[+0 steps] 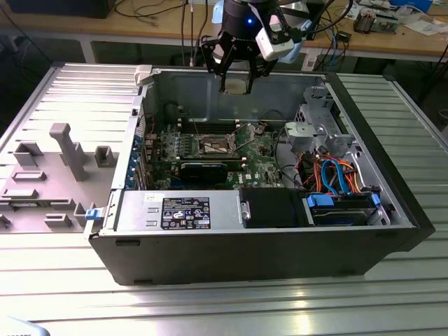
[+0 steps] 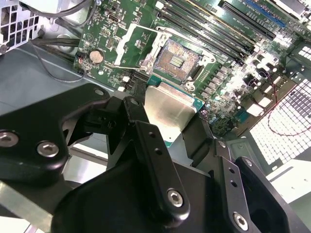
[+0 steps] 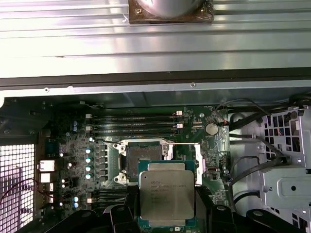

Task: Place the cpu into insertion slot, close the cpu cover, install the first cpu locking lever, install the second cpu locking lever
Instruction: 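Place the cpu into insertion slot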

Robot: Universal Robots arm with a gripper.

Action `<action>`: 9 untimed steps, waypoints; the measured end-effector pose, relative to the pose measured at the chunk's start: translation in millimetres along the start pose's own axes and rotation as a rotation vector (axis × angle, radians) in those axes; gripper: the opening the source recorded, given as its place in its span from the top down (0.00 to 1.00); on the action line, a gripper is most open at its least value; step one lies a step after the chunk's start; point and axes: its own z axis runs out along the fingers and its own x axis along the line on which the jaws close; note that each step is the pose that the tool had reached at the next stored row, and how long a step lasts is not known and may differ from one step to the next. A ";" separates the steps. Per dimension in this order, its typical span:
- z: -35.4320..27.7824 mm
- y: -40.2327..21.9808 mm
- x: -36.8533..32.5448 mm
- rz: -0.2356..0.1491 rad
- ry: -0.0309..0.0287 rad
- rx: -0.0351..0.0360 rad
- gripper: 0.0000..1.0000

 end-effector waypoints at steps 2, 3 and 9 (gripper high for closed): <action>0.3 0.0 0.0 0.000 0.0001 0.0001 0.45; 0.5 0.0 0.0 0.000 0.0000 0.0000 0.45; 1.8 -0.2 0.0 0.000 0.0000 0.0000 0.45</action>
